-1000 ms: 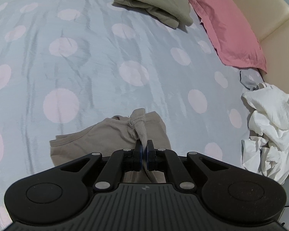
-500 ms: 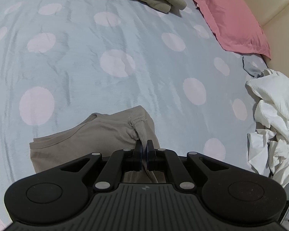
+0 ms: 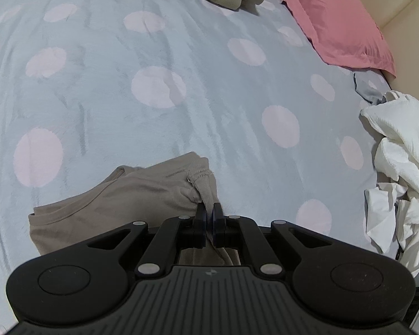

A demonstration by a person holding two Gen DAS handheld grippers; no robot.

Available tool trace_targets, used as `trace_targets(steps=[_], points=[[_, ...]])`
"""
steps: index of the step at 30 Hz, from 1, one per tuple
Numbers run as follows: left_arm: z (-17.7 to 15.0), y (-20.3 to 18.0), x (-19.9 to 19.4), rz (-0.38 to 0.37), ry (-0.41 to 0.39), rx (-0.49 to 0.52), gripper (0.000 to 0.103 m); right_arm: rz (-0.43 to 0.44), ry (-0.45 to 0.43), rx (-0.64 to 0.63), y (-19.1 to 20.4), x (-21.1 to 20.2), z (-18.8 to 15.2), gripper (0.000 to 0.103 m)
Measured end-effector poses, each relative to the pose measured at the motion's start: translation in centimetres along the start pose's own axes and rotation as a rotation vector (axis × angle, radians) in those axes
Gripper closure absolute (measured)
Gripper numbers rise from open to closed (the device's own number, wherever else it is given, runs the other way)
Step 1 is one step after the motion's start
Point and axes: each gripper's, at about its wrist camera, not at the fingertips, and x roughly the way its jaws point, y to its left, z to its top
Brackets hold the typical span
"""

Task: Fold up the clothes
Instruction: 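Open both grippers to drop the shirt onto the bed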

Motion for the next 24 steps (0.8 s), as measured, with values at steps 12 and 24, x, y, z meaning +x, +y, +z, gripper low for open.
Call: trace_targets(steps=[12,24], points=[[-0.9,-2.3,1.7,0.024,0.011,0.074,0.093,0.026,0.078,0.04,-0.5,1.4,-1.1,0.099],[-4.2,-1.1,-8.4,0.05,-0.113,0.227,0.057,0.085,0.136,0.147,-1.8,1.5,-1.0,0.098]])
